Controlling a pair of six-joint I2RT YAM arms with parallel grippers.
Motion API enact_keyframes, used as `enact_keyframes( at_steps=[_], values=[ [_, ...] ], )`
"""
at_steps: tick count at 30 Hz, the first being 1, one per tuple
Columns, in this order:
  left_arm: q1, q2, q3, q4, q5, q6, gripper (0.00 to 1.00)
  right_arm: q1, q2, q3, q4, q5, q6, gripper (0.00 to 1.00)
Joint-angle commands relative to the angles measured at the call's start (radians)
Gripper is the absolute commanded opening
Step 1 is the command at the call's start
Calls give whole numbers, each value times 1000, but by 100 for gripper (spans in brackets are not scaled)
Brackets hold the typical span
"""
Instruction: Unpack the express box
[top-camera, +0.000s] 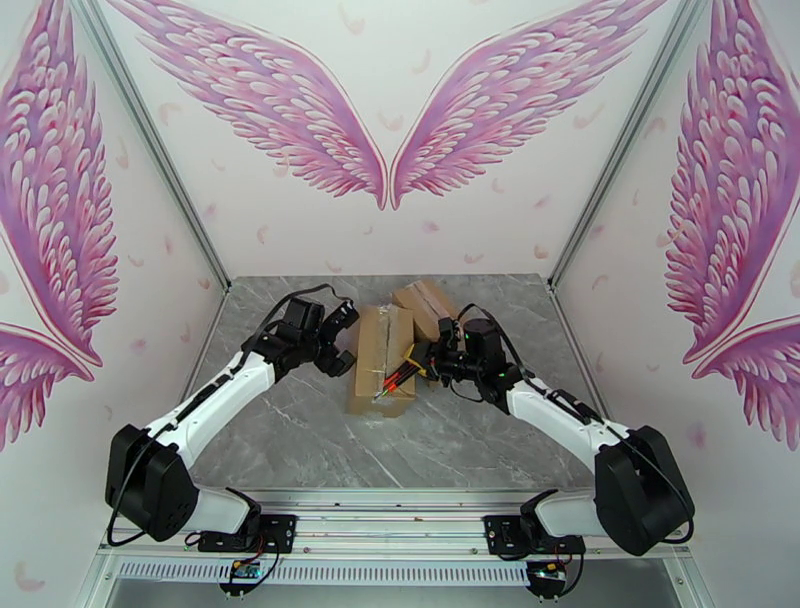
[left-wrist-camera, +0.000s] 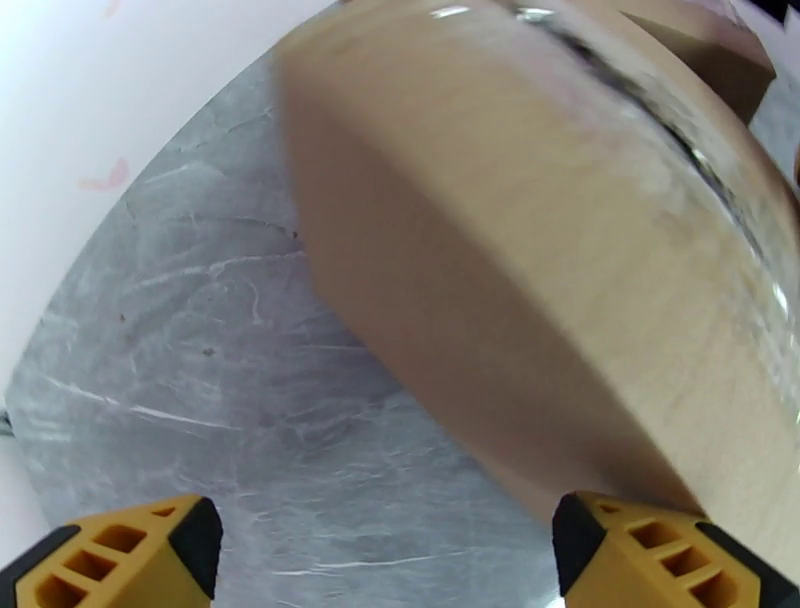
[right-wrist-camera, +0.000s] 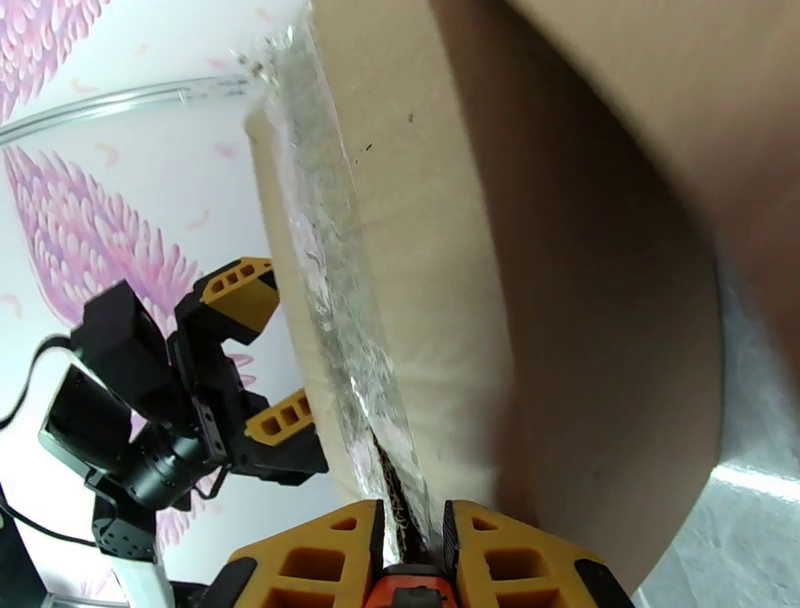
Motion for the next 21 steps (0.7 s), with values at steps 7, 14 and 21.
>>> enact_keyframes(
  at_steps=[7, 14, 21],
  values=[
    [-21, 1, 64, 77, 140, -432, 90, 37, 25, -12, 36, -66, 12, 0],
    [-31, 41, 160, -39, 41, -429, 89, 39, -53, 68, -96, 26, -100, 0],
    [-88, 80, 290, -197, -114, -430, 89, 16, -202, 168, -420, 210, -312, 0]
  ],
)
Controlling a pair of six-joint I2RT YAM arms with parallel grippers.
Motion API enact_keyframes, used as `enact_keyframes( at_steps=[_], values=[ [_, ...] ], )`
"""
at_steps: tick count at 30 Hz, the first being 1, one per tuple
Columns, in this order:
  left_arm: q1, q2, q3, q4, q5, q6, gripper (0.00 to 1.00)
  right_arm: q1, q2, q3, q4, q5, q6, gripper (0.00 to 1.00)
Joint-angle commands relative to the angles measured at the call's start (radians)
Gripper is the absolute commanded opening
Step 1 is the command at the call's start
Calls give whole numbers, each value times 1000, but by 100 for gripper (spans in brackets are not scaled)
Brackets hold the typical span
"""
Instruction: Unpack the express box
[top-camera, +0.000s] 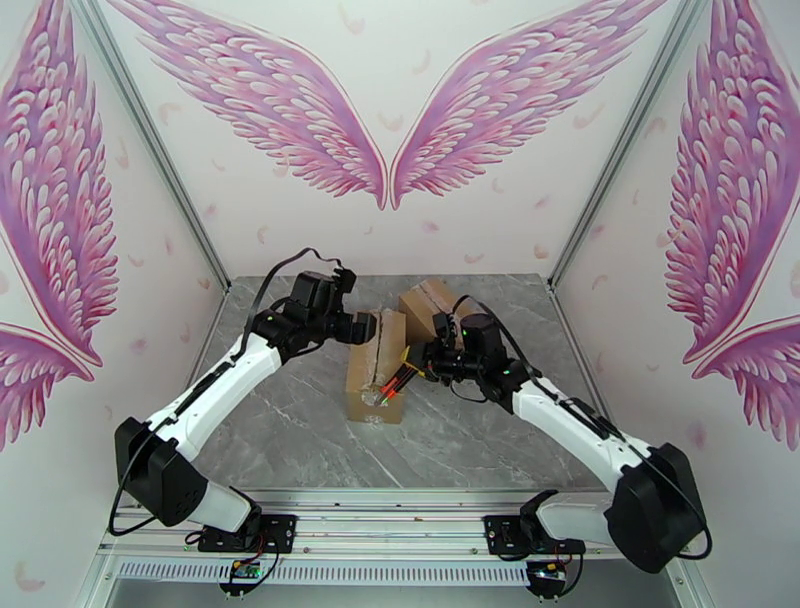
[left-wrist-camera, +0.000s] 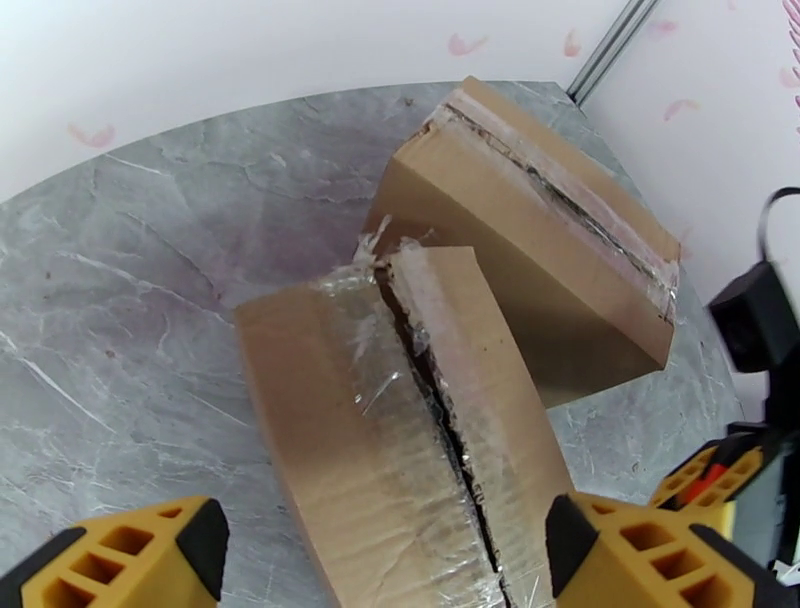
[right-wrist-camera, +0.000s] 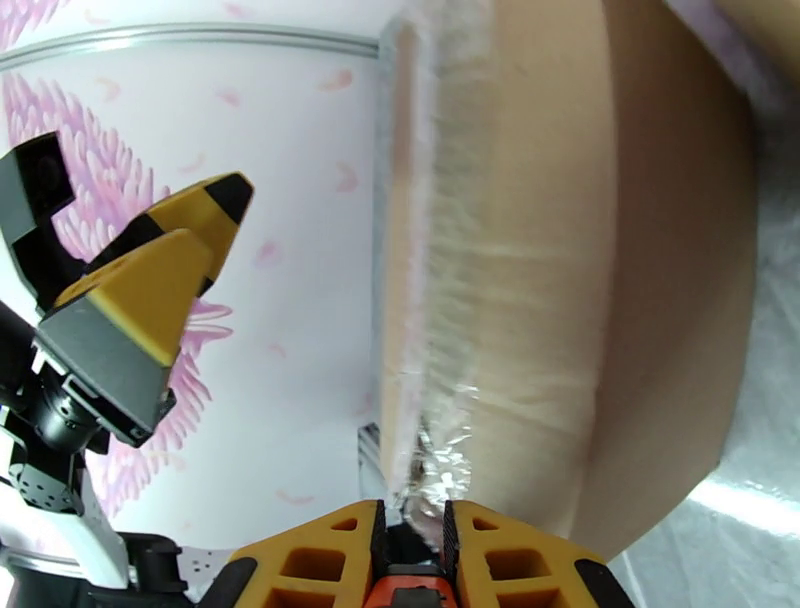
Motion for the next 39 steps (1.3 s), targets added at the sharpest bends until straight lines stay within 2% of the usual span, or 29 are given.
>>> enact_keyframes(
  at_steps=[1, 7, 14, 20, 25, 30, 35, 39],
  values=[
    [-13, 6, 36, -88, -92, -27, 89, -24, -92, 12, -154, 102, -102, 0],
    [-23, 15, 37, -131, -128, -43, 89, -103, -267, -141, -171, 146, -50, 0],
    [-55, 44, 63, -189, -173, -71, 89, -310, -370, -353, -232, 123, -84, 0],
    [-65, 44, 49, -212, -192, -75, 90, -410, -342, -514, -105, 114, -20, 0],
    [-69, 36, 38, -222, -198, -76, 90, -447, -314, -584, -51, 192, 0, 0],
    [-73, 37, 31, -240, -197, -85, 90, -473, -221, -626, 43, 221, 6, 2],
    [-81, 15, 7, -249, -210, -78, 90, -477, -135, -617, 79, 222, -18, 20],
    [-83, -2, -7, -268, -202, -72, 90, -485, -128, -555, -5, 274, -82, 54]
  ],
)
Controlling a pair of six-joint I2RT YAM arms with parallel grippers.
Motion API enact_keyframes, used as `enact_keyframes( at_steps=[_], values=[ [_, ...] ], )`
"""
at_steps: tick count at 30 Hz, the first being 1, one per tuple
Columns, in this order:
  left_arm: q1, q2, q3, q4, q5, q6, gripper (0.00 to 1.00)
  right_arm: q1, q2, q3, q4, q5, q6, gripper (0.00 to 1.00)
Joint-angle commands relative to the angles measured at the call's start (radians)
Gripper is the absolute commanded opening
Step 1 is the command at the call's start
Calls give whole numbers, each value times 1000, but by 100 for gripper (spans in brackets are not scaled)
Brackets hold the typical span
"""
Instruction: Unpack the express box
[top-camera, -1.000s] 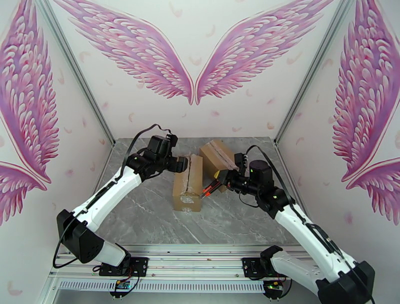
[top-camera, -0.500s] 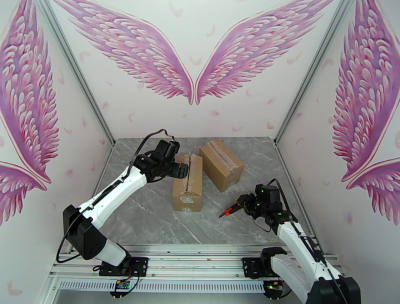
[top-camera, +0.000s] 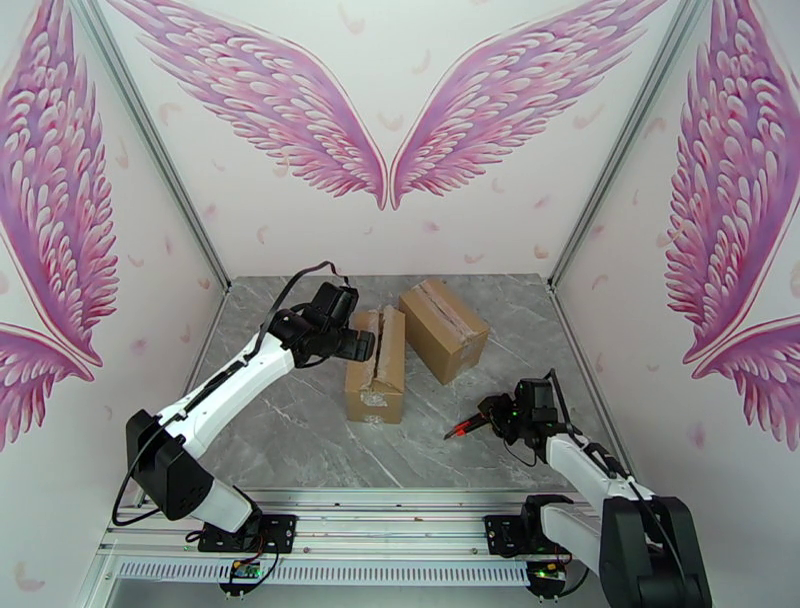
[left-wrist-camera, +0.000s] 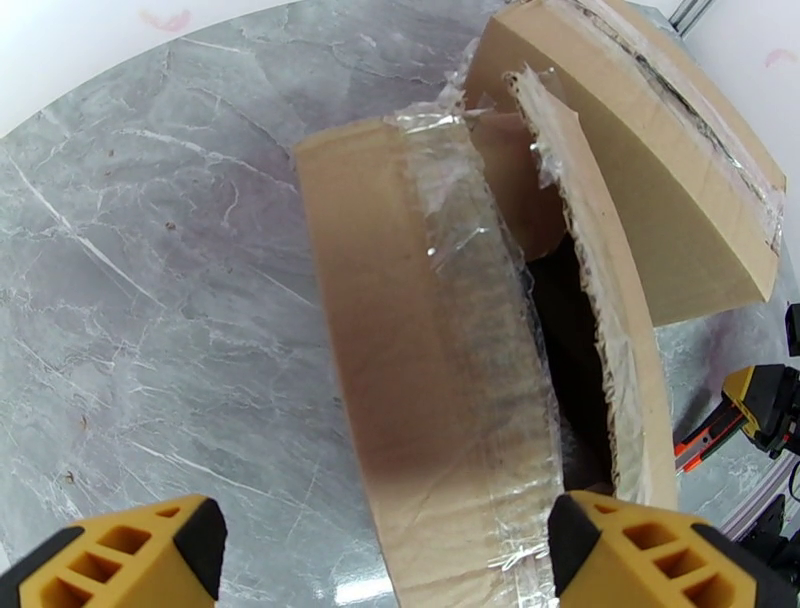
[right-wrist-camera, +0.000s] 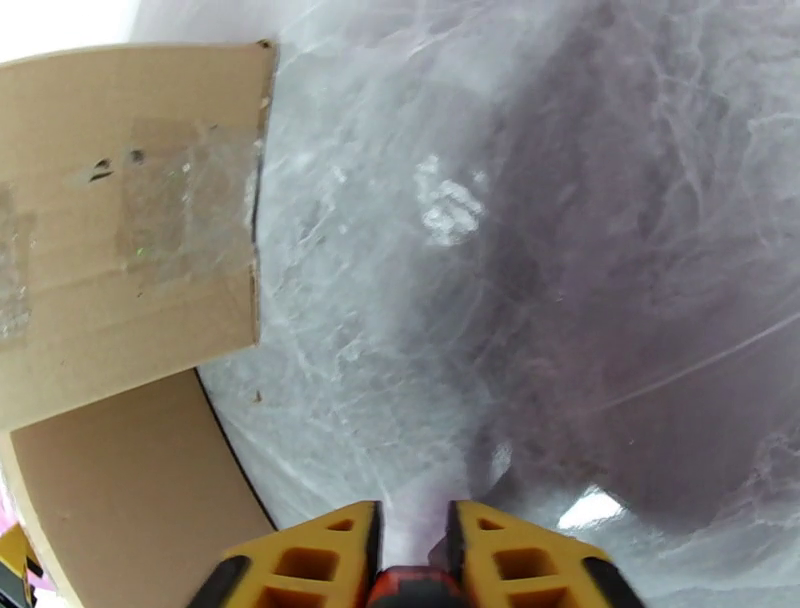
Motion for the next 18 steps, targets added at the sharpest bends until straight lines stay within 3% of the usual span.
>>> enact_keyframes(
  at_steps=[1, 3, 6, 11, 18],
  values=[
    [-8, -41, -19, -61, -2, 3, 90, -12, -6, 76, -62, 72, -64, 62],
    [-15, -51, -23, -89, -3, 3, 90, -14, -35, 129, -135, 118, -106, 81],
    [-28, -68, -35, -99, 7, -2, 91, -14, -105, 206, -231, 188, -156, 92],
    [-49, -39, -15, -68, 44, -27, 93, -11, -197, 287, -322, 220, -207, 97],
    [-76, 108, 97, -135, -31, -35, 92, 17, -249, 356, -380, 173, -230, 95]
  ],
)
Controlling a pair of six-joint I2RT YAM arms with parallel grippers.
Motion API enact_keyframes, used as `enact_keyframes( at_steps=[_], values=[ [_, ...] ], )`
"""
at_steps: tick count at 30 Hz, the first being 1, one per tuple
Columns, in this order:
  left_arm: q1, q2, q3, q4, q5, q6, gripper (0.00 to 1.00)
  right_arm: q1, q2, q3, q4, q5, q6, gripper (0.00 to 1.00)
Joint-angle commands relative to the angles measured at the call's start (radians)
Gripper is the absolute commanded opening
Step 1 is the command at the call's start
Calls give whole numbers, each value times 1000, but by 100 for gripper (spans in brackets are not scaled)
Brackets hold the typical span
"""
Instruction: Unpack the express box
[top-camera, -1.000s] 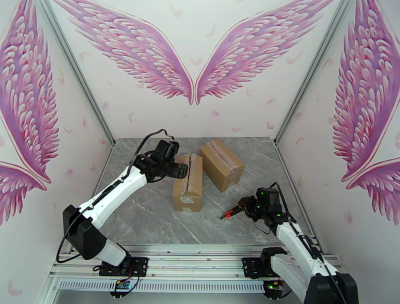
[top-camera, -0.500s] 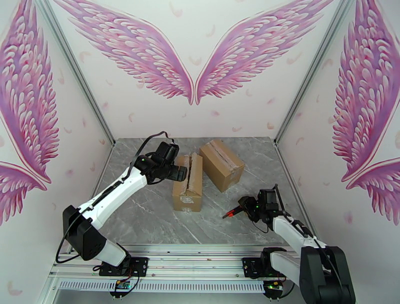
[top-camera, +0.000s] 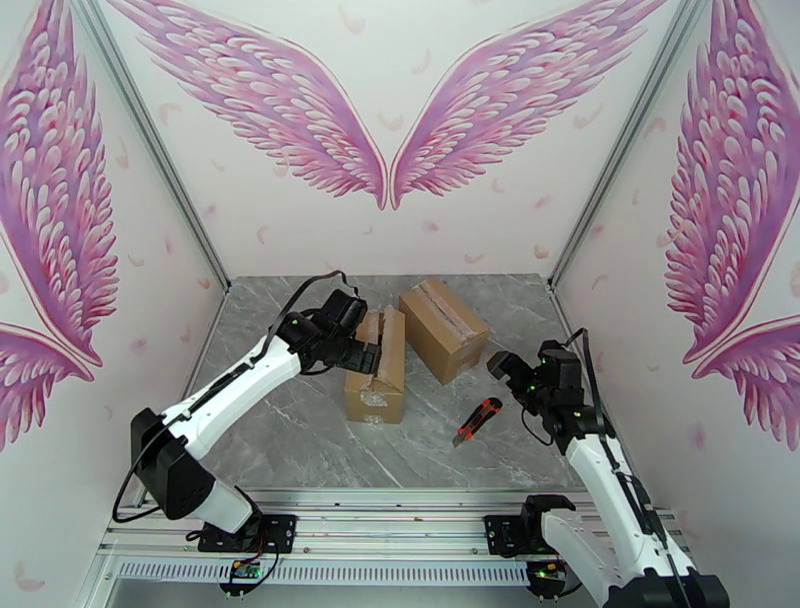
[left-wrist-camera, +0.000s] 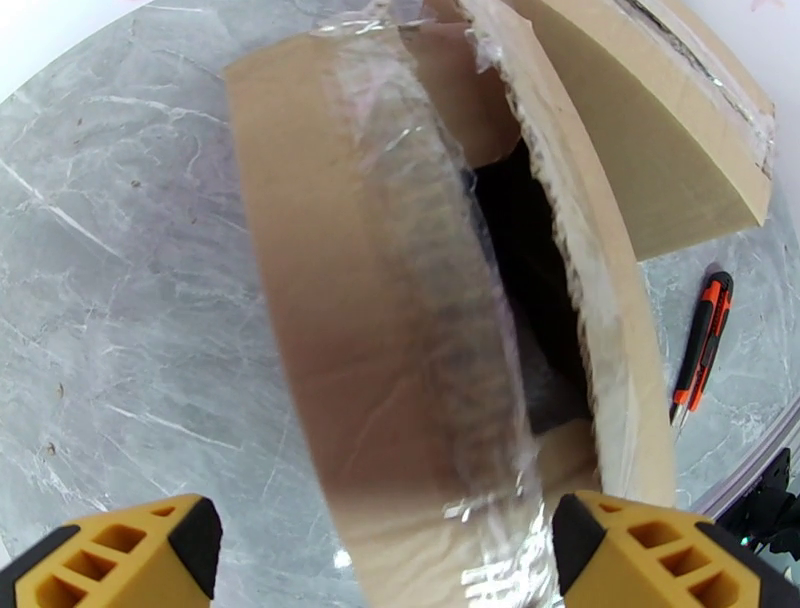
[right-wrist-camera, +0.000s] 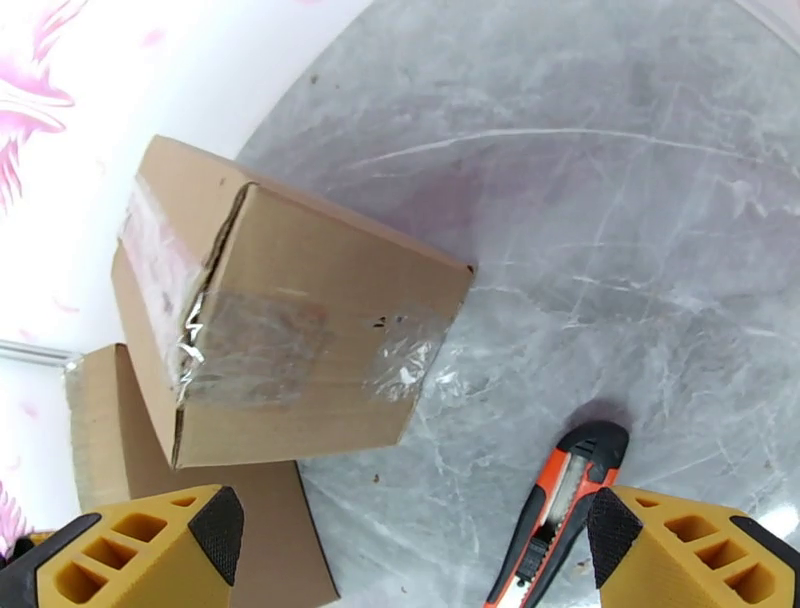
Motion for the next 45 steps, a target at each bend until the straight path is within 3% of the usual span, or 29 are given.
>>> enact_keyframes(
  at_steps=[1, 7, 11, 20, 27, 35, 45],
  values=[
    [-10, 44, 54, -40, -34, -16, 93, 16, -21, 47, -75, -10, -35, 95],
    [-33, 79, 89, -13, -6, -30, 93, 71, -9, 99, -94, -30, -61, 94],
    [-45, 95, 102, -16, -39, -58, 95, 164, 41, 150, -90, 9, -89, 94],
    [-33, -16, 71, -22, -194, -106, 95, 542, 252, 434, -177, 322, -245, 90],
    [68, -97, -64, 51, -71, -123, 94, 772, 609, 806, -377, 574, -286, 91],
    [117, -104, -187, 193, 89, -137, 94, 816, 857, 1019, -528, 652, -268, 94],
    [130, -36, -234, 219, 99, -124, 95, 818, 940, 1132, -649, 747, -282, 85]
  ],
)
